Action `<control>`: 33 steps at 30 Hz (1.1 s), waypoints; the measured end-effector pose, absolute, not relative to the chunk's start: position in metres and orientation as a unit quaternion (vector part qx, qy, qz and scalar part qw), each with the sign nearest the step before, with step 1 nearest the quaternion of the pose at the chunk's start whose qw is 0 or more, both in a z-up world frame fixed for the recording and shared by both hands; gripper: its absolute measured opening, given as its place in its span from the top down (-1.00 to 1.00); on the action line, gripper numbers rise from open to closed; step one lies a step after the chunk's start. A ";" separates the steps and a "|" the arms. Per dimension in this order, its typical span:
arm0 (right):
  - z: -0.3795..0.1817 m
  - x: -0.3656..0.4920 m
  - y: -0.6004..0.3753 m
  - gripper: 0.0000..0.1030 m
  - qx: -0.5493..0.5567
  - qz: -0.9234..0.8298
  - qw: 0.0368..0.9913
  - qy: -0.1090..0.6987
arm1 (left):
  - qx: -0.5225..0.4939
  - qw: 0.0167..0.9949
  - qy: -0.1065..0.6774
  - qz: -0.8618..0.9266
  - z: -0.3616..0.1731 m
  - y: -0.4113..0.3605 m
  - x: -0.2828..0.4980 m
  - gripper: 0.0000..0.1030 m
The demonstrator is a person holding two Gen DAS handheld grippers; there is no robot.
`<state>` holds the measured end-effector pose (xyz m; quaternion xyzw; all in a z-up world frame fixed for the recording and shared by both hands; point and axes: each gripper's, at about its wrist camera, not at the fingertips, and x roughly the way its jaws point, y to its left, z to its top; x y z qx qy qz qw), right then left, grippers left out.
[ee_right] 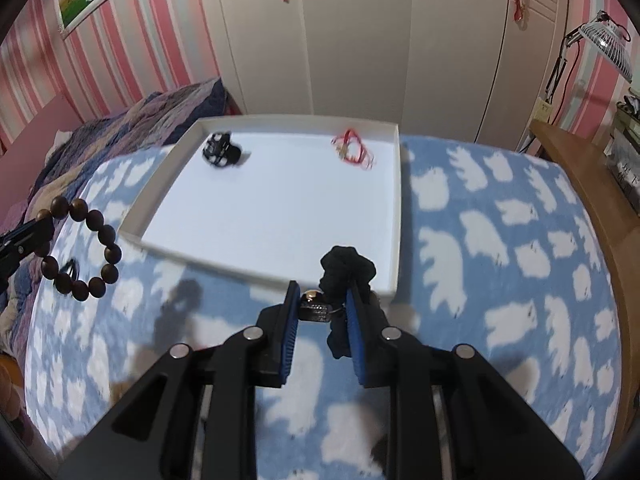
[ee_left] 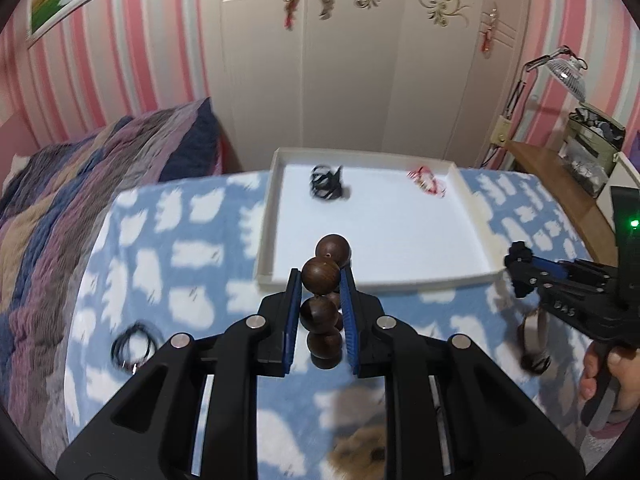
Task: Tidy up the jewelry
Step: 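Lift the bead bracelet and black scrunchie and carry both toward the white tray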
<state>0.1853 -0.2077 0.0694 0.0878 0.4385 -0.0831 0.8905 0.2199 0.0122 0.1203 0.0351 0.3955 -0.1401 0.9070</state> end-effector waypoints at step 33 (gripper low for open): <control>0.003 0.377 -0.259 0.55 0.138 -0.145 0.849 0.489 | 0.075 0.882 0.457 -0.088 0.019 -0.034 0.426 0.65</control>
